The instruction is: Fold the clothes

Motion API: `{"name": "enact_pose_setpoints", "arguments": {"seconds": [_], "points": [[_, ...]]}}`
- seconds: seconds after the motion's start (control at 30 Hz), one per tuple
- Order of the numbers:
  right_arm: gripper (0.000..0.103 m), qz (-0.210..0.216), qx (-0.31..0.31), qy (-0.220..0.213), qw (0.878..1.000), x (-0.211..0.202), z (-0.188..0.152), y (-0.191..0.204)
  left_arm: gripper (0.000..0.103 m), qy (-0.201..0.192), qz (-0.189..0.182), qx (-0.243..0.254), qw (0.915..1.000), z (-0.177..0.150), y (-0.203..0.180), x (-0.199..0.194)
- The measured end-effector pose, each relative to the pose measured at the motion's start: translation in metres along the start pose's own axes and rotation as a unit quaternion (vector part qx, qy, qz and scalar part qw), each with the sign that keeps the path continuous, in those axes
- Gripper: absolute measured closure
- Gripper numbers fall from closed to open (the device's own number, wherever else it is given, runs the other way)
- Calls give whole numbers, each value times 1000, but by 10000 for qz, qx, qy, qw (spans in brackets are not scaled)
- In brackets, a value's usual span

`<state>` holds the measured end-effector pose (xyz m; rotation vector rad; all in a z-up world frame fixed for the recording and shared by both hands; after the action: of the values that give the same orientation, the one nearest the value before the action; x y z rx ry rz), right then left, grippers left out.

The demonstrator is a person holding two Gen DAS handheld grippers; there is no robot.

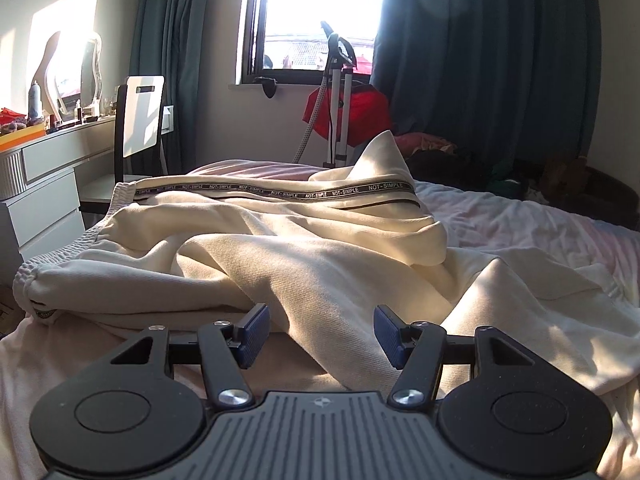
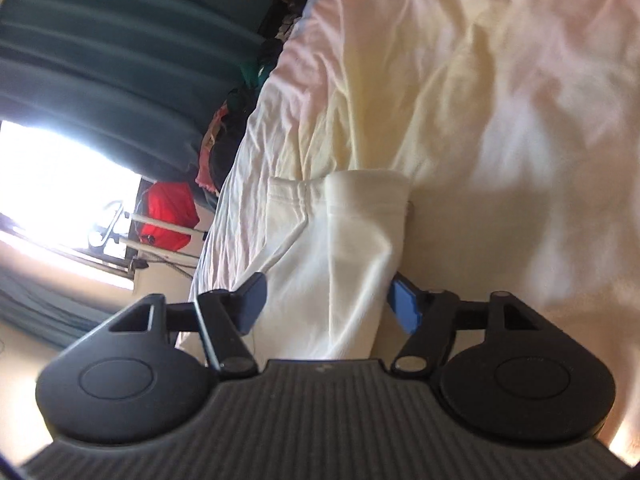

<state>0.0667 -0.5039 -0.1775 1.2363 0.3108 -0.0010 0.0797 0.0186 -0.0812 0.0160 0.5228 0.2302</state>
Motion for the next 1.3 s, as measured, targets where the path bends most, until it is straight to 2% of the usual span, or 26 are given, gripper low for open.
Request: {"name": "enact_pose_setpoints", "arguments": {"seconds": [0.07, 0.17, 0.2, 0.23, 0.27, 0.33, 0.4, 0.5, 0.63, 0.73, 0.8, 0.87, 0.93, 1.0, 1.07, 1.13, 1.27, 1.3], "points": [[33, -13, -304, 172, 9994, 8, 0, 4, 43, 81, 11, -43, 10000, -2, 1, 3], [33, -131, -481, 48, 9987, 14, -3, 8, 43, 214, 35, -130, 9997, -4, 3, 9], [37, -198, -448, -53, 9988, 15, -4, 9, 43, 247, 40, -163, 9996, -4, 3, 11], [49, -247, -283, -140, 9992, 16, -4, 6, 43, 269, 53, -184, 9995, -4, 4, 12], [55, -295, -118, -227, 9992, 17, -4, 3, 43, 282, 69, -200, 9994, -5, 4, 14], [83, -335, 68, -372, 9987, 12, -2, -5, 43, 307, 88, -263, 9991, -5, 7, 16], [94, -395, -97, -461, 9981, 11, 2, -5, 43, 413, 88, -371, 9984, -6, 11, 20], [95, -407, -327, -567, 9970, 9, 7, -3, 43, 543, -13, -581, 9968, -6, 16, 24], [96, -196, -410, -1042, 9935, -7, 14, 9, 43, 583, -130, -669, 9960, -4, 17, 26], [96, -54, -446, -1556, 9868, -33, 23, 17, 42, 708, -291, -742, 9943, -3, 19, 28], [96, -232, -554, -1793, 9820, -48, 28, 17, 42, 948, -418, -1016, 9894, -3, 29, 33], [96, -548, -595, -1768, 9809, -57, 31, 8, 41, 1229, -472, -1353, 9820, -2, 42, 38], [96, -809, -454, -1629, 9823, -63, 34, -7, 38, 1605, -363, -1799, 9698, -3, 63, 47], [96, -975, -144, -1509, 9836, -65, 35, -23, 33, 2005, -184, -2364, 9506, -8, 89, 58], [96, -1072, 123, -1468, 9833, -65, 34, -33, 33, 2334, -32, -3014, 9245, -16, 118, 67], [96, -1133, 196, -1459, 9826, -63, 33, -36, 33, 2552, -9, -3704, 8931, -23, 145, 77], [96, -1250, 9, -1431, 9818, -61, 31, -32, 33, 2784, -131, -4619, 8420, -28, 178, 97], [96, -1277, -49, -1424, 9815, -61, 30, -31, 33, 2757, -125, -4807, 8323, -29, 187, 100]]}}
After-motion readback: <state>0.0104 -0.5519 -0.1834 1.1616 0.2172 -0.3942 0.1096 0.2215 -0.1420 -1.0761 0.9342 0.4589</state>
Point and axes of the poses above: each gripper's, at about its wrist camera, not at the fingertips, and x roughly the way its jaws point, y to its left, z to its top, the point moved 2 cm from there along x, roughly the way its jaws point, and after that the axes turned 15 degrees about z, right-handed, at the moved point
